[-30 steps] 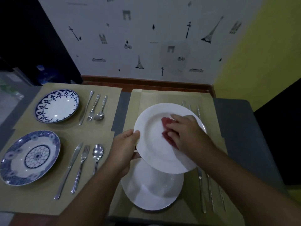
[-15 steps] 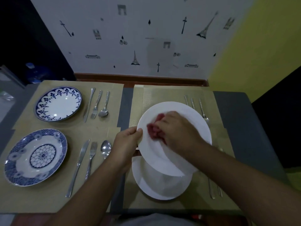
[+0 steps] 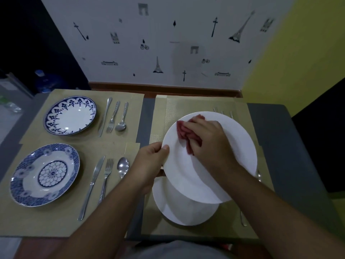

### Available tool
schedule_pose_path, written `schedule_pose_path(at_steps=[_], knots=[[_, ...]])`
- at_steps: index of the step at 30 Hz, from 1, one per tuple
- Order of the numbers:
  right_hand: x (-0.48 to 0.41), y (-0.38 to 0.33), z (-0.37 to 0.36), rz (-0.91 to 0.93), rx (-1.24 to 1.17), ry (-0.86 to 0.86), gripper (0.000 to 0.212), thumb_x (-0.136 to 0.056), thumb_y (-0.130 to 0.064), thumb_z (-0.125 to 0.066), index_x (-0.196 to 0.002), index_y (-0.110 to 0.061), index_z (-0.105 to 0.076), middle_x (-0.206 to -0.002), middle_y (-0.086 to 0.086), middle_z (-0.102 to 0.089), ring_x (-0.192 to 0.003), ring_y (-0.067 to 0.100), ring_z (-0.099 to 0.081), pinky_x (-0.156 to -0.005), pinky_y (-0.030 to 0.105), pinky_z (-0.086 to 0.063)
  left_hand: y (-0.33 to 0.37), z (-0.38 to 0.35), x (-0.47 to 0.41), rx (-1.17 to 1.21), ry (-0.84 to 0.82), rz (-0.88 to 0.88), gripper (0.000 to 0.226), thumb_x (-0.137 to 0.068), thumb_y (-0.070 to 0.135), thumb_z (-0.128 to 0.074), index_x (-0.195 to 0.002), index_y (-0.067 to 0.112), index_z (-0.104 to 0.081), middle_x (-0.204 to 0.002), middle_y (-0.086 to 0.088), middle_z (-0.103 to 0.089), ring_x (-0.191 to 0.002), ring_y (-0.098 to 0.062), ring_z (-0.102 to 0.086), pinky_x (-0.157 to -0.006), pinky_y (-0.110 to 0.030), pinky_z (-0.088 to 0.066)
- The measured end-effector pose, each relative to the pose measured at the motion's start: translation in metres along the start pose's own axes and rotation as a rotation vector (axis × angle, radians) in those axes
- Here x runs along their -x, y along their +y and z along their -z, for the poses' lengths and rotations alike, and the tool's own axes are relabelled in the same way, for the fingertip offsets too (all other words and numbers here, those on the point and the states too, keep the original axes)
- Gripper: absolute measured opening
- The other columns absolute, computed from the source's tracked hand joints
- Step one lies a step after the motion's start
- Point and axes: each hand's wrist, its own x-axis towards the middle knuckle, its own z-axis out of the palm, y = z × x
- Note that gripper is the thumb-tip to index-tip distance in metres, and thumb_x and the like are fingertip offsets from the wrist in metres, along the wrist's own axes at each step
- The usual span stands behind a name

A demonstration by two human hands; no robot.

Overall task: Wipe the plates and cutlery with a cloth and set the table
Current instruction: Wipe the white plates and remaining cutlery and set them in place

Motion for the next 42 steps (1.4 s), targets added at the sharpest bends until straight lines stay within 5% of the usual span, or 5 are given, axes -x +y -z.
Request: schedule_pose_path(at_steps=[5,19,25,33,42], knots=[[0.001,-0.012,-0.006,0.178,-0.068,-0.127,0.041,-0.091,-0.033,-0.048,-0.117,-0.011,-0.069,-0.120,0.007,-0.068,-0.114,0.025,-0.058,-0.107,0.037,-0.039,0.007,0.001,-0.002,-0.089,-0.070,-0.042,0.027,-0.104,0.022,-0.051,-0.108,0.007,-0.074,-0.099,-0.013,-0.077,-0.087,-0.023,-0.074,-0.063,-0.032,-0.061],[-0.002,0.005,0.006,0.276,-0.034,-0.147,0.024,-0.084,-0.016,-0.073,-0.107,-0.014,-0.074,-0.107,0.003,-0.073,-0.097,0.020,-0.065,-0.097,0.028,-0.043,0.005,-0.002,-0.010,-0.095,-0.092,-0.088,0.026,-0.105,0.023,-0.049,-0.115,0.019,-0.073,-0.101,-0.002,-0.078,-0.091,-0.020,-0.075,-0.068,-0.032,-0.062],[-0.014,0.034,0.025,-0.082,0.179,-0.253,0.016,-0.087,-0.019,-0.063,-0.099,-0.024,-0.074,-0.089,0.001,-0.070,-0.078,0.015,-0.057,-0.067,0.025,-0.043,0.008,0.006,-0.026,-0.031,0.095,-0.075,0.023,-0.104,0.020,-0.051,-0.112,0.021,-0.073,-0.101,-0.003,-0.077,-0.091,-0.025,-0.073,-0.064,-0.033,-0.060],[0.023,0.004,-0.003,0.187,0.041,-0.487,0.057,-0.089,-0.022,-0.064,-0.141,-0.017,-0.041,-0.136,0.005,-0.043,-0.118,0.023,-0.040,-0.107,0.038,-0.038,0.001,-0.002,-0.035,-0.001,0.044,0.018,0.026,-0.104,0.020,-0.051,-0.111,0.017,-0.075,-0.101,-0.010,-0.077,-0.089,-0.029,-0.074,-0.064,-0.035,-0.061],[-0.001,0.058,-0.001,-0.061,0.224,-0.291,0.027,-0.090,-0.023,-0.063,-0.115,-0.012,-0.061,-0.115,0.007,-0.059,-0.103,0.025,-0.047,-0.084,0.034,-0.039,0.001,0.002,-0.047,0.006,0.207,-0.098,0.024,-0.103,0.023,-0.053,-0.099,0.027,-0.077,-0.094,-0.006,-0.077,-0.083,-0.023,-0.073,-0.070,-0.043,-0.061]])
